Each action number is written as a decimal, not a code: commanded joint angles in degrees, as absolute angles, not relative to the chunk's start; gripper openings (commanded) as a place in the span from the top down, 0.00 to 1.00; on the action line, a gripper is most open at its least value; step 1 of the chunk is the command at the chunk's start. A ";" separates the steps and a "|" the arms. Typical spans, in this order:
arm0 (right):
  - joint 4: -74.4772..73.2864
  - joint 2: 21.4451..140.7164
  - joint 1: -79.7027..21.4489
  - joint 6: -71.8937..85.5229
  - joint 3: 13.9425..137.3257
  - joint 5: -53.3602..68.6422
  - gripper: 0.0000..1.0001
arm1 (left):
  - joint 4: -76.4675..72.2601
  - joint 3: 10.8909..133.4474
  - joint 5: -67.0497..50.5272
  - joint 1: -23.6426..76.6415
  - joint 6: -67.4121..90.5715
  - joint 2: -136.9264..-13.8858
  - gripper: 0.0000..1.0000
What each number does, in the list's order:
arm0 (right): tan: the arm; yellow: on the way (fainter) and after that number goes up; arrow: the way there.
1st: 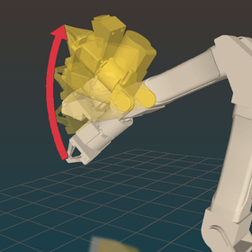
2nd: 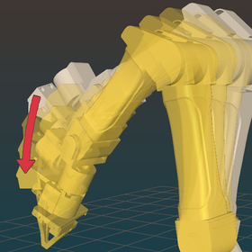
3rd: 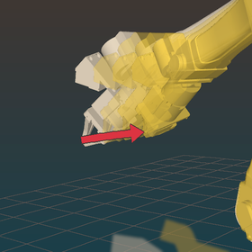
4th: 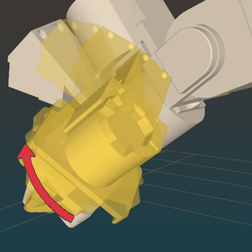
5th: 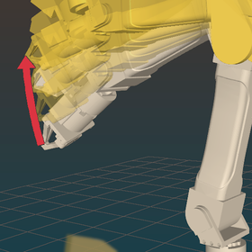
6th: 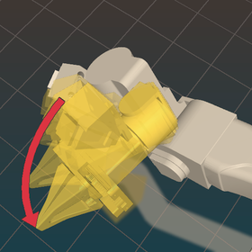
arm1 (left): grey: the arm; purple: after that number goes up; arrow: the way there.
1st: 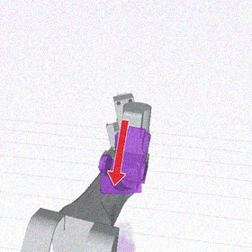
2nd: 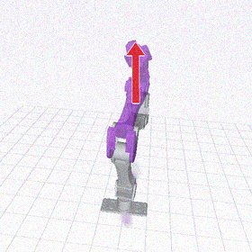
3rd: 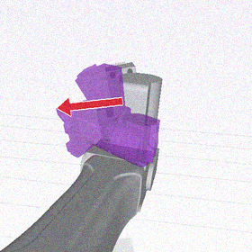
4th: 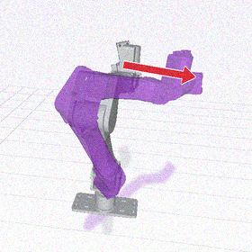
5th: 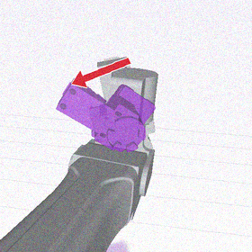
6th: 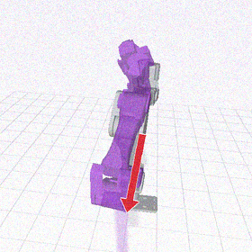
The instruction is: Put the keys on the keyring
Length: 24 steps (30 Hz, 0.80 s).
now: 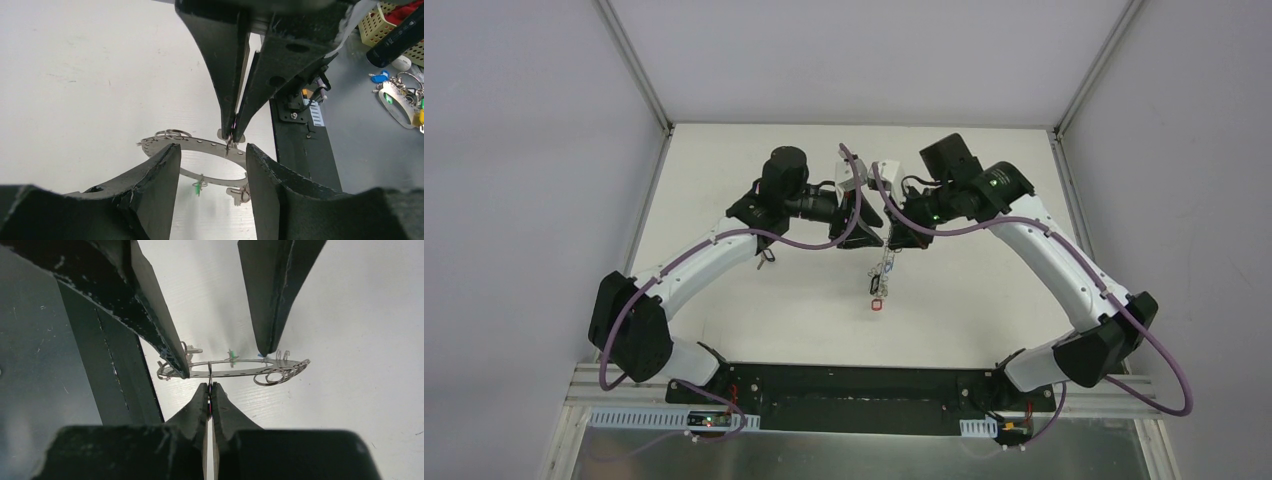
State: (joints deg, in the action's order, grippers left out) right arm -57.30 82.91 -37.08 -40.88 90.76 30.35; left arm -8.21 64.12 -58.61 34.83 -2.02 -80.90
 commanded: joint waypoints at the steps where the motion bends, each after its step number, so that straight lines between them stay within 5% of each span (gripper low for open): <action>1: -56.88 83.41 -37.31 -41.53 93.10 33.14 1.00 | -17.91 63.40 -62.21 34.98 -0.19 -81.59 0.49; 7: -56.44 83.35 -36.68 -41.02 93.07 34.26 1.00 | -19.06 63.02 -63.26 35.15 2.20 -82.41 0.62; 17: -55.63 82.65 -35.48 -40.43 92.28 35.30 1.00 | -20.38 61.17 -66.62 35.33 2.68 -82.44 0.65; 24: -55.30 82.50 -35.07 -39.93 92.31 36.08 1.00 | -20.52 61.45 -66.56 35.50 3.26 -82.78 0.76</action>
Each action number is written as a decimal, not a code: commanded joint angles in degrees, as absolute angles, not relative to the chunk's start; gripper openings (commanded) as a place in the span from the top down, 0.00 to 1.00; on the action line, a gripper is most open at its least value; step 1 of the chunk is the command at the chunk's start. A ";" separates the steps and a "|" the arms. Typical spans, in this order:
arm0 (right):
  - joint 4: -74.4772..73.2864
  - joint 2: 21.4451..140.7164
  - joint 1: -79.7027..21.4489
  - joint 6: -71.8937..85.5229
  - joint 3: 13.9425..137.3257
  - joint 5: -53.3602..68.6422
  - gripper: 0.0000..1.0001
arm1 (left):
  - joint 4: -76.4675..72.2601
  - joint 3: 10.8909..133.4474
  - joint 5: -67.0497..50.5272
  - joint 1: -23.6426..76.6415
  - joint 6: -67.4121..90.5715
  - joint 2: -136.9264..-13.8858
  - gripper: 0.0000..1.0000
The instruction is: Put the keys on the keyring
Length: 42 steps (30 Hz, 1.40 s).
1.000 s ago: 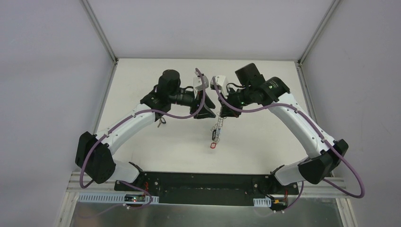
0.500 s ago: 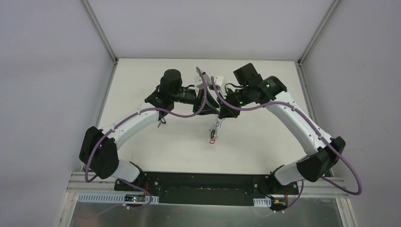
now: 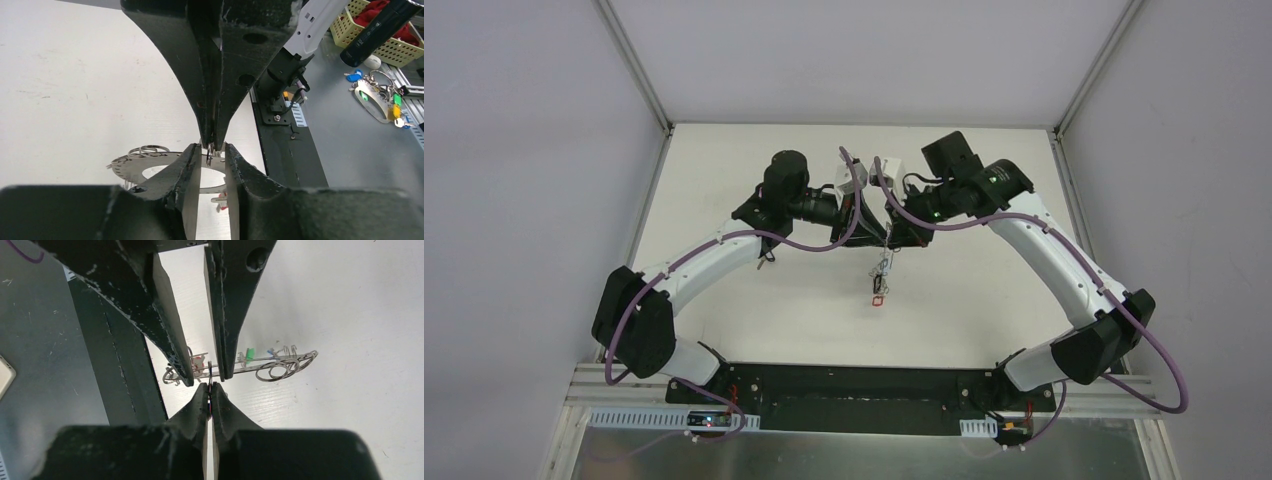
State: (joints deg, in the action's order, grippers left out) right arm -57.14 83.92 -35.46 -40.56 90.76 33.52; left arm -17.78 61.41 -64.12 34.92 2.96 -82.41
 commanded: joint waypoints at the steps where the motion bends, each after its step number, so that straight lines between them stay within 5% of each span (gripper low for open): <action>1: -55.24 82.45 -35.01 -39.86 92.29 36.18 1.00 | -20.42 61.48 -66.61 35.51 3.32 -82.87 0.77; 11: -54.97 82.22 -34.39 -39.51 91.90 36.91 1.00 | -19.32 62.46 -66.47 35.77 3.28 -83.25 1.00; 18: -53.45 81.66 -33.21 -38.23 90.70 38.24 0.99 | -15.39 64.43 -64.20 35.77 4.31 -82.83 1.00; 30: -48.35 75.24 -24.91 -36.56 83.23 51.64 0.65 | -19.63 64.44 -64.23 35.73 14.14 -79.10 1.00; 42: -46.71 74.07 -23.84 -37.09 80.69 58.71 0.59 | -24.32 63.72 -63.40 35.77 19.97 -78.40 1.00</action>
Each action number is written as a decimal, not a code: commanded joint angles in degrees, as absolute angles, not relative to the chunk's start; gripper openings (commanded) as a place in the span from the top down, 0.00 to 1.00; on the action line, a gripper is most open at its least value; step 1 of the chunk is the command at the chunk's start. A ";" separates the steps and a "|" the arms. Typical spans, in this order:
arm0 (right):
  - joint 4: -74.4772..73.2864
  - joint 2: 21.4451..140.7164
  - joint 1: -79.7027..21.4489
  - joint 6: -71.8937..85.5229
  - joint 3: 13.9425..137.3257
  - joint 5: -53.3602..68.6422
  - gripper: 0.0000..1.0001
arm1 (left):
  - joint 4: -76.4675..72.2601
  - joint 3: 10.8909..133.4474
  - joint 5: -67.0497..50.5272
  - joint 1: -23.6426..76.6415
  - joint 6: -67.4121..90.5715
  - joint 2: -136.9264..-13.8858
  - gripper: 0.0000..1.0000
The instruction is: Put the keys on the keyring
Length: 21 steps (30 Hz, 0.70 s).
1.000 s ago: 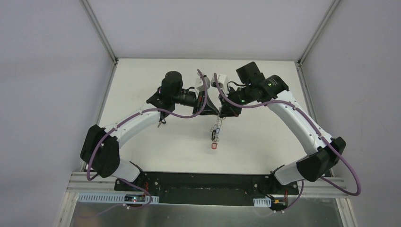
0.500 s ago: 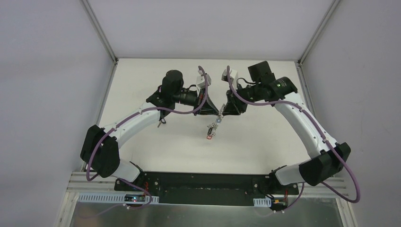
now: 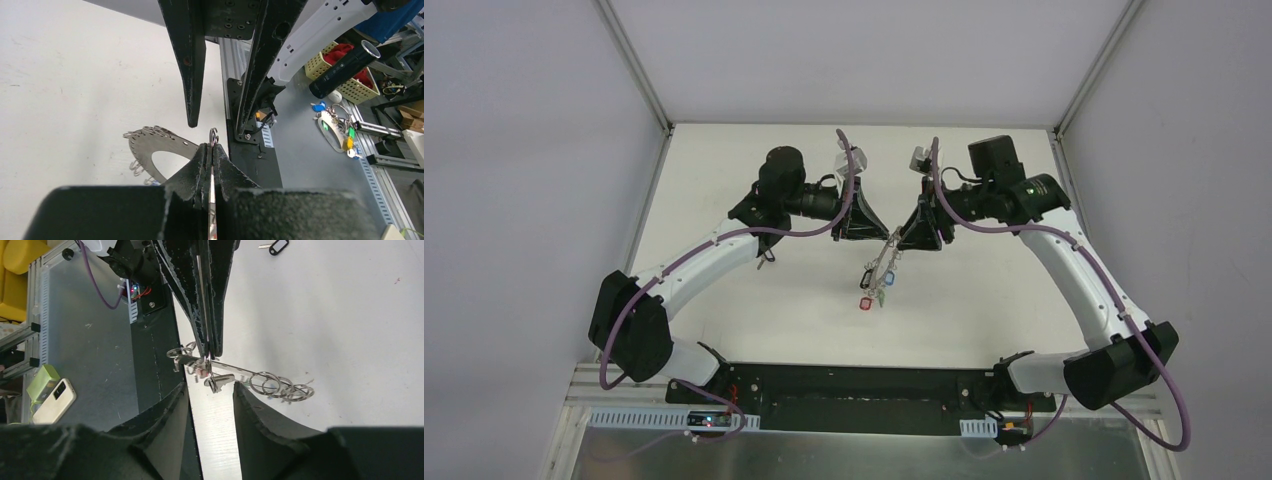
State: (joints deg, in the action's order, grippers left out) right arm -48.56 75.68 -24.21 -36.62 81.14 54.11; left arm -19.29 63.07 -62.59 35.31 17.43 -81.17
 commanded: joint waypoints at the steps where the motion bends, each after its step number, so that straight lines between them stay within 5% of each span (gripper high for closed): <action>1: -46.63 74.06 -23.82 -37.09 80.61 59.02 0.59 | -24.39 63.72 -63.34 35.77 20.22 -78.40 1.00; 10: -44.11 74.38 -23.85 -35.86 78.89 58.94 0.89 | -26.95 63.58 -63.28 35.77 22.51 -78.49 1.00; 21: -40.75 73.04 -23.44 -33.91 75.42 59.94 1.00 | -33.73 62.61 -63.46 35.76 27.87 -79.08 1.00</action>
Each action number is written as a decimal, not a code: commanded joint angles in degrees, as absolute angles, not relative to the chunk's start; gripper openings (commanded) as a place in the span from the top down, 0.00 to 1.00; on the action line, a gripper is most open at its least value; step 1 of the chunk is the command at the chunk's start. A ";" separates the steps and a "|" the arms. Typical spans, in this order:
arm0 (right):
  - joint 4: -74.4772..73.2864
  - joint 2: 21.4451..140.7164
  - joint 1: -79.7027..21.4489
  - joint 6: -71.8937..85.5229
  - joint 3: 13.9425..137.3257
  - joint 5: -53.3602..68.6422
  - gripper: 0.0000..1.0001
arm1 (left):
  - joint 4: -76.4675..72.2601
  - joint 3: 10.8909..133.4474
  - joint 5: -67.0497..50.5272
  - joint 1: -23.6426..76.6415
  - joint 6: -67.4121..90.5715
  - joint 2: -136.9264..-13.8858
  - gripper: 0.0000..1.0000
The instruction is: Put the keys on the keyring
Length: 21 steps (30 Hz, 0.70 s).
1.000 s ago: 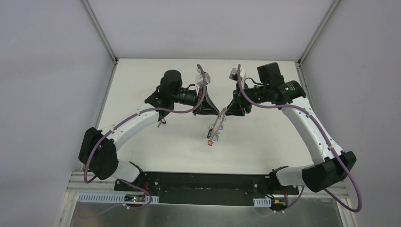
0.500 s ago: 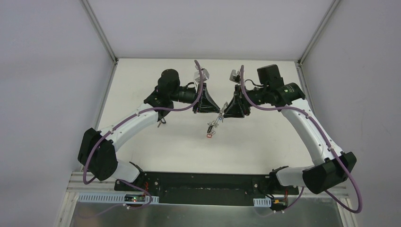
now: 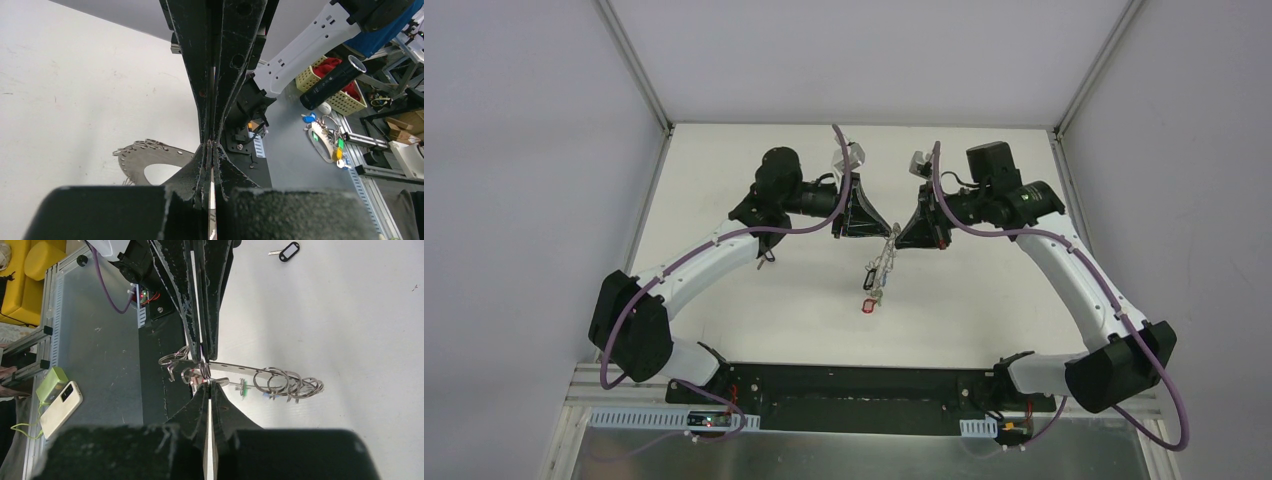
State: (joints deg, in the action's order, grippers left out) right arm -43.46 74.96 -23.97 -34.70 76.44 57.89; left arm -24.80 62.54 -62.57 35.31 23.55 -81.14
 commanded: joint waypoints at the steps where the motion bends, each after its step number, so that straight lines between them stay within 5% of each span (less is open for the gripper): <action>1: -40.46 73.04 -23.45 -33.64 75.19 60.13 1.00 | -34.57 62.65 -63.46 35.77 28.47 -79.18 1.00; 13: -38.45 75.22 -23.40 -30.95 75.65 63.90 0.99 | -37.16 61.99 -63.37 36.10 30.15 -79.72 1.00; 21: -37.27 76.64 -23.73 -28.69 77.18 64.42 0.90 | -37.18 61.20 -63.33 36.47 29.71 -79.89 1.00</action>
